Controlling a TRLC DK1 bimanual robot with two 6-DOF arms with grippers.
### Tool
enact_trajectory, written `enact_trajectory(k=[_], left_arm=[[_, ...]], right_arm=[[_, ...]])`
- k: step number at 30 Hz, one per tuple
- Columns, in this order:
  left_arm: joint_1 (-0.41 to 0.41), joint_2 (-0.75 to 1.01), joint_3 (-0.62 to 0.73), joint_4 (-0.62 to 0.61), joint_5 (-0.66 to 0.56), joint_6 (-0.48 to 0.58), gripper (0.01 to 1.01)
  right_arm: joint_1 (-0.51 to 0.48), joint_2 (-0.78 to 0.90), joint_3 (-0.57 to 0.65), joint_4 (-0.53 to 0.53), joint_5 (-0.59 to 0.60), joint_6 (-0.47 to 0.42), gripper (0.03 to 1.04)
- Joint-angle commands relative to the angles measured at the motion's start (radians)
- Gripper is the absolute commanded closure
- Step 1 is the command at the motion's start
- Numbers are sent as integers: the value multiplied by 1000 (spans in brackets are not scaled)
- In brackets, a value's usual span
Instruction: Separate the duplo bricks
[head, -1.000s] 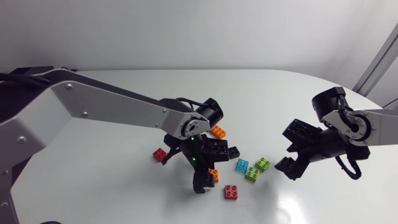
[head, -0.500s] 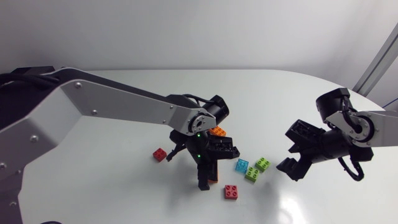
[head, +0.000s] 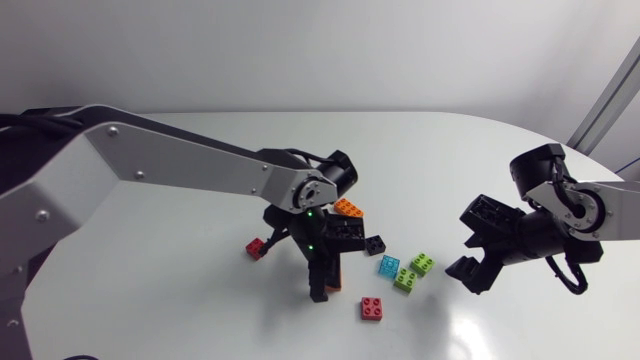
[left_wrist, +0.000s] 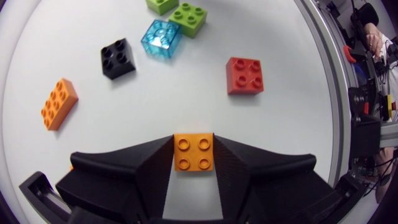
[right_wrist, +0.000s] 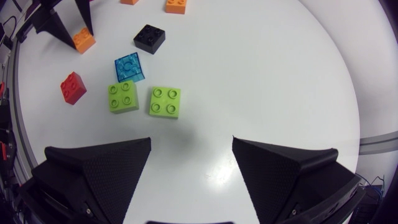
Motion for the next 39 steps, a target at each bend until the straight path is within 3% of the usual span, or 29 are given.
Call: enact_trajectory(k=[1,6,18,28,31,34,39], left_arm=[[55,-40,-26,-19,-14,25,782],[122,-43,-11,-19,-13,56,782],[152,70,92,-16,-13,74,779],[170,101,114,0,-13,78,744],[170,82,104,-2,-13,78,461],[175,50,97,-3,-13,74,238],[198,-16,69,3,-11,61,110]], right_arm=[[-4,-13,-25,-17,-6,-21,125],[5,-12,-23,-16,-6,-15,125],[16,-20,-40,-16,-6,-18,125],[94,-110,-49,-37,-34,-32,125],[125,-142,-52,-48,-43,-47,123],[165,-156,-41,-51,-45,-51,110],[208,-165,-38,-57,-45,-49,110]])
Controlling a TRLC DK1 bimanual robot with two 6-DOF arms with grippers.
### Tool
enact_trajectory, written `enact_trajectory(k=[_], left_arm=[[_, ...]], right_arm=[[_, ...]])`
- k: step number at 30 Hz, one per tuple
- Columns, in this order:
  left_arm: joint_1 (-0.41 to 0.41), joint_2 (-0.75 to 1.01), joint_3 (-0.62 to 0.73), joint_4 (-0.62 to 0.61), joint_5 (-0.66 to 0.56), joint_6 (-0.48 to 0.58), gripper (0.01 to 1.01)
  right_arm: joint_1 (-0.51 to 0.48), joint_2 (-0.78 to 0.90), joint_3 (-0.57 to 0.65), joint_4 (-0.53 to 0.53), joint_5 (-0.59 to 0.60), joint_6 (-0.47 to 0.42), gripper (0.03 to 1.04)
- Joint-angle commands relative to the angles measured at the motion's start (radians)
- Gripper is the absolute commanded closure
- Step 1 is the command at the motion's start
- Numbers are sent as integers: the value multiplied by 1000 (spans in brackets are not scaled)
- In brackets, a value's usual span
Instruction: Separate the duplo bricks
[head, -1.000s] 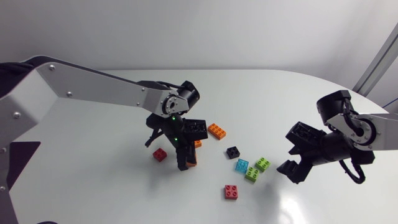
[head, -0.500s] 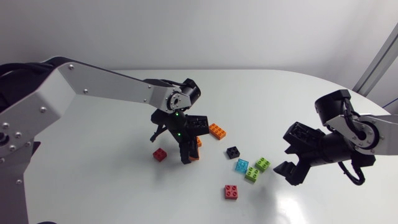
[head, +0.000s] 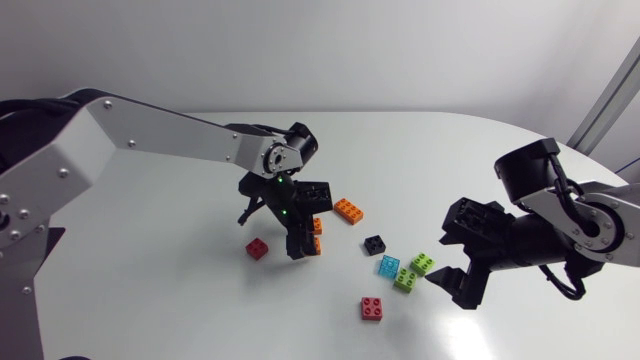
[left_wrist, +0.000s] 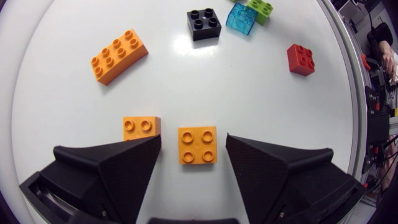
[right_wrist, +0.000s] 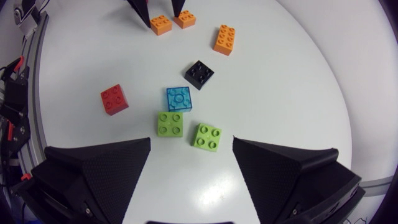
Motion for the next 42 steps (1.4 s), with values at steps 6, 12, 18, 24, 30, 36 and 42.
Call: enact_trajectory(k=[6,12,18,24,30,36,42], left_arm=[[76,-183,-101,33,0,-57,66],[123,-244,-187,43,-31,-164,74],[145,-290,-277,81,-51,-192,74],[169,-345,-349,101,-51,-201,74],[202,-375,-389,110,-51,-201,74],[218,-381,-422,129,-51,-199,74],[245,-381,-437,141,-49,-190,72]], right_arm=[[22,-30,-50,-12,-8,-28,110],[16,-43,-73,-12,-14,-46,110],[79,-43,-73,-11,-25,-61,110],[215,-8,-33,-31,-25,-63,110],[287,99,21,-25,-37,-71,111],[307,237,63,5,-68,-92,115],[340,303,91,11,-77,-92,134]])
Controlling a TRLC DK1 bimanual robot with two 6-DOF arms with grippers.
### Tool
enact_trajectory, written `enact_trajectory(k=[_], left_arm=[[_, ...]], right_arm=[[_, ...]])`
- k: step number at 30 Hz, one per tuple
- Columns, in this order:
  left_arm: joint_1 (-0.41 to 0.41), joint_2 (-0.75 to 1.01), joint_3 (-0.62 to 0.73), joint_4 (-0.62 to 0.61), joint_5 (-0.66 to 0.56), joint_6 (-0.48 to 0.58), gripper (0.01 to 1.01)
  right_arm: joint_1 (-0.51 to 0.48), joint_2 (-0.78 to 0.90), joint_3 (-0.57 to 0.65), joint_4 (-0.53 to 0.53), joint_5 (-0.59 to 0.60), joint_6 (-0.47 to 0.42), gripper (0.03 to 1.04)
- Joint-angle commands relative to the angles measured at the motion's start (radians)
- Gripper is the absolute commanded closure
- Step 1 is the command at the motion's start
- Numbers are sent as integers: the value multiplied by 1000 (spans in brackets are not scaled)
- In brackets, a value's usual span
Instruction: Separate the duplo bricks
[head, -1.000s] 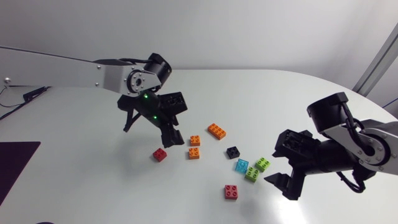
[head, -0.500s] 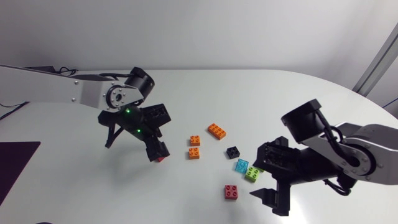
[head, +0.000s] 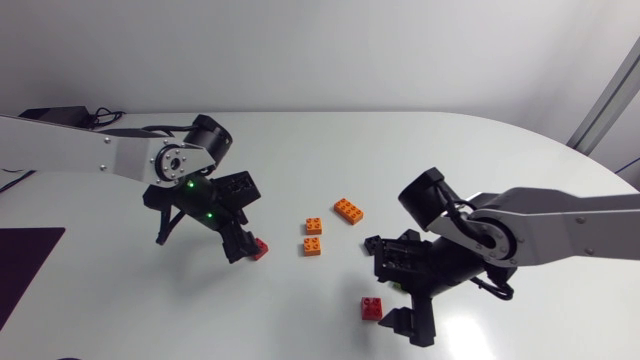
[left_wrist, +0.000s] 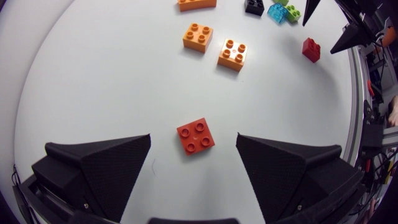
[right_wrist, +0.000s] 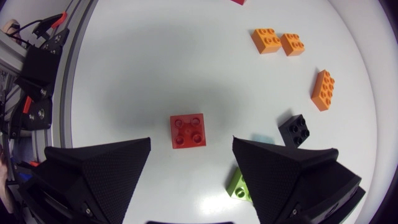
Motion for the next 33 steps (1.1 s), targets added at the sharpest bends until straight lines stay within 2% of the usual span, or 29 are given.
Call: enact_trajectory(k=[1,12,15,18,22,23,33], left_arm=[[20,-19,-28,10,-5,-6,72],[26,0,-32,16,4,-6,72],[25,0,-34,16,6,-6,72],[20,0,-38,15,6,-6,72],[5,3,-51,15,7,-10,74],[2,11,-52,15,9,-10,74],[-9,64,-67,48,21,-21,74]], right_arm=[[17,37,26,12,-10,-30,134],[18,136,50,32,-36,-39,170],[17,136,42,32,-37,-42,252],[15,130,35,28,-39,-43,430],[17,134,35,26,-39,-51,803],[18,136,35,26,-39,-53,862],[44,133,47,26,-40,-37,869]])
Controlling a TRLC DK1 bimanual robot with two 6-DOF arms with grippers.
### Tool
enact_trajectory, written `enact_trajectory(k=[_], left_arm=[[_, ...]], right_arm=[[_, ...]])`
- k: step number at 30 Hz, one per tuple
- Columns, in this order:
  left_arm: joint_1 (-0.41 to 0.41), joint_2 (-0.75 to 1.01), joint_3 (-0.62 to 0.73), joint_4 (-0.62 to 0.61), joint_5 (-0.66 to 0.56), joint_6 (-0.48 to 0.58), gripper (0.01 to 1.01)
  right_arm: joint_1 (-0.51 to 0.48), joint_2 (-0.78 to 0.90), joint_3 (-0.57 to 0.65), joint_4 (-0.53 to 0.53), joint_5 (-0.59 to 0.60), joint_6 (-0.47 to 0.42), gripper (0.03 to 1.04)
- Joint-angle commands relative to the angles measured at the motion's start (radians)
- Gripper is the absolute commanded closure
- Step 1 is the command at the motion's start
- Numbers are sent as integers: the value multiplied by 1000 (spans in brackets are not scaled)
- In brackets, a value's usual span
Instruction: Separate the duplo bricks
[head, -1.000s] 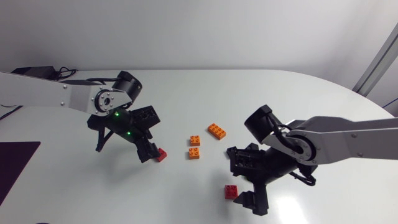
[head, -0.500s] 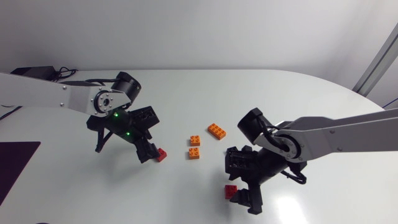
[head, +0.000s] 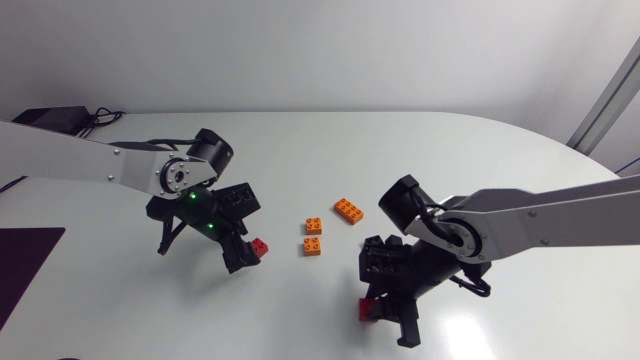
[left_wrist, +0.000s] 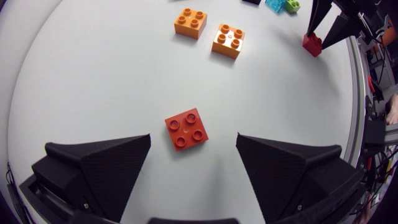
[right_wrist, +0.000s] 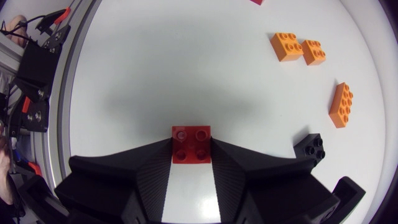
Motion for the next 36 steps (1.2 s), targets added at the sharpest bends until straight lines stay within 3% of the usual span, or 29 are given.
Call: enact_trajectory(k=[1,9,15,20,36], left_arm=[[-5,42,-22,18,9,-21,74],[6,123,-9,70,9,-21,87],[-8,131,-9,96,11,-42,348],[-16,128,-9,99,11,-53,725],[-83,-33,-147,98,101,16,730]], right_arm=[[14,14,12,-1,-7,-9,869],[41,27,56,-5,-7,14,867],[41,24,66,-12,-5,16,867],[41,24,73,-12,-5,19,867],[124,111,196,5,-5,85,867]])
